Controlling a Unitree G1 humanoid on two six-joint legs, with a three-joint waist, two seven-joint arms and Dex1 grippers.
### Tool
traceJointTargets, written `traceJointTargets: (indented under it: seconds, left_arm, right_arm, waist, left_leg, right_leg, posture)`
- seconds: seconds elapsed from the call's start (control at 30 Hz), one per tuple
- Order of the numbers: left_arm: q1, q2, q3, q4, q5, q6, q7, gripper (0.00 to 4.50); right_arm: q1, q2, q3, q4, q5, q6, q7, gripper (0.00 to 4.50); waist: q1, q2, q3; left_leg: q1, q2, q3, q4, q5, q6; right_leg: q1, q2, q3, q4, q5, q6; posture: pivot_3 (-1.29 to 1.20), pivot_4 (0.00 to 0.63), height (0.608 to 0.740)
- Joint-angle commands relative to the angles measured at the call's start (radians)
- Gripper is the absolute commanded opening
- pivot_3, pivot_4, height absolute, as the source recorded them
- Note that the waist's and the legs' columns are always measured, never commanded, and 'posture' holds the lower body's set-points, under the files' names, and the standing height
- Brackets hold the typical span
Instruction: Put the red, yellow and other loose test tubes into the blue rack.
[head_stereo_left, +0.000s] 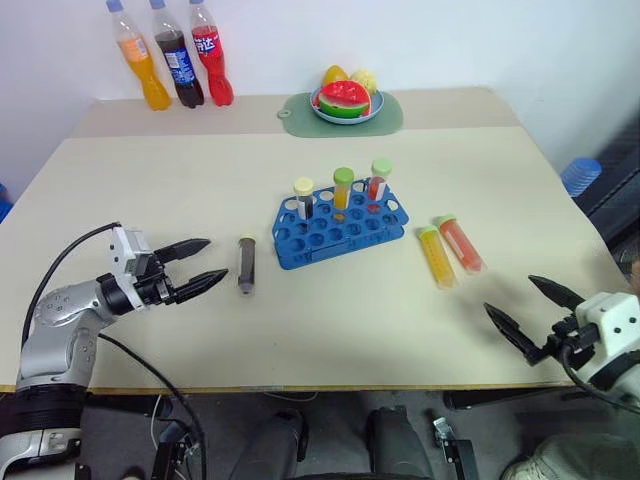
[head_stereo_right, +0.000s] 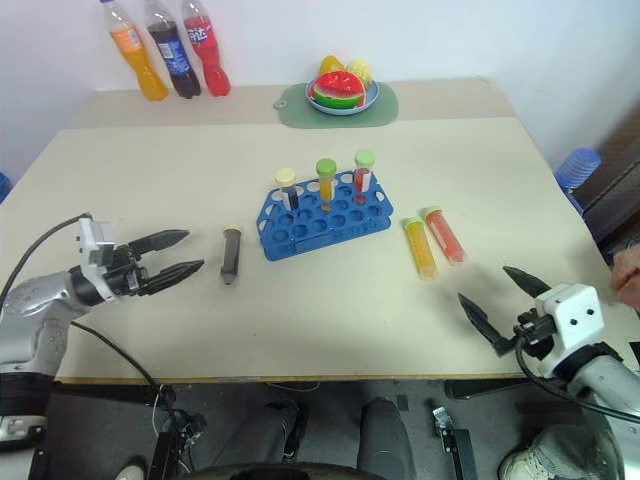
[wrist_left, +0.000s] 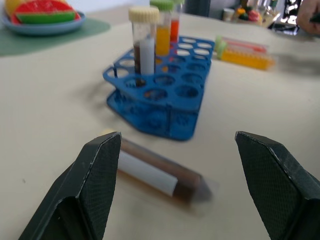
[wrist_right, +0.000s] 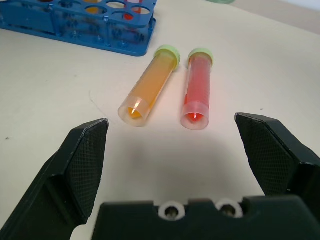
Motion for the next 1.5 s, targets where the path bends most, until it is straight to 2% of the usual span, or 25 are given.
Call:
traceJointTargets:
  seconds: [0.03,0.3,0.6,0.8,1.0,1.2,1.4,1.5]
  left_arm:
    - [-0.003,0.018,0.02,-0.033,-0.002,0.008,-0.007,3.77]
    - [-0.031,-0.008,0.014,-0.051,-0.014,0.012,-0.019,3.77]
    - [-0.02,-0.021,-0.04,-0.115,0.005,-0.007,-0.088,3.77]
    - [-0.057,-0.058,-0.105,-0.116,0.037,-0.041,-0.111,3.77]
    - [-0.068,-0.073,-0.128,-0.127,0.035,-0.036,-0.119,3.77]
    - [-0.042,-0.078,-0.135,-0.134,0.039,-0.039,-0.122,3.77]
    - [-0.002,-0.068,-0.124,-0.173,0.028,-0.027,-0.115,3.77]
    - [0.014,-0.063,-0.115,-0.186,0.024,-0.021,-0.109,3.77]
  right_arm:
    - [0.002,-0.008,-0.032,-0.039,0.02,0.001,0.009,4.48]
    - [-0.037,-0.016,-0.018,-0.039,0.018,0.031,0.0,4.48]
    - [-0.154,-0.094,0.014,-0.071,0.035,0.225,-0.051,4.48]
    - [-0.487,-0.247,0.148,0.066,0.079,0.599,-0.102,4.48]
    - [-0.848,-0.339,0.37,0.35,0.031,0.808,-0.048,4.48]
    - [-1.083,-0.348,0.585,0.6,-0.057,0.818,0.085,4.48]
    - [-1.269,-0.276,0.713,0.854,-0.15,0.792,0.169,4.48]
    - [-1.352,-0.212,0.764,1.005,-0.225,0.715,0.172,4.48]
  waist:
    - [0.001,0.0,0.0]
    - [0.001,0.0,0.0]
    - [0.002,0.0,0.001]
    - [0.001,0.0,0.001]
    - [-0.002,0.0,0.003]
    - [-0.003,0.0,0.003]
    - [-0.009,0.0,0.003]
    - [-0.014,0.0,0.003]
  left_leg:
    - [0.0,0.0,0.0,0.0,0.0,0.0]
    - [0.0,0.0,0.001,0.0,0.0,0.0]
    - [-0.001,0.0,0.002,0.001,0.0,0.0]
    - [-0.002,0.0,0.003,0.001,0.0,0.0]
    - [-0.004,0.0,0.004,0.001,-0.001,0.002]
    - [-0.014,0.001,0.004,0.002,0.0,0.0]
    - [-0.018,0.0,0.005,0.003,0.002,-0.004]
    - [-0.017,0.0,0.005,0.003,0.002,-0.004]
  right_leg:
    - [0.0,0.0,0.0,0.0,0.0,0.0]
    - [0.0,0.0,0.0,-0.001,0.0,0.0]
    - [-0.001,0.0,0.001,-0.001,0.0,0.0]
    - [-0.002,0.0,0.002,-0.001,0.001,-0.001]
    - [-0.004,0.0,0.002,-0.003,0.001,-0.001]
    - [-0.014,0.0,0.002,-0.002,0.002,-0.001]
    - [-0.018,0.0,0.002,-0.002,0.004,0.0]
    - [-0.018,0.0,0.002,-0.001,0.004,0.0]
  posture:
    - [0.0,0.15,0.74]
    - [0.0,0.15,0.74]
    - [0.0,0.15,0.74]
    - [0.0,0.15,0.74]
    - [0.0,0.15,0.74]
    - [0.0,0.15,0.74]
    - [0.0,0.15,0.74]
    - [0.0,0.15,0.74]
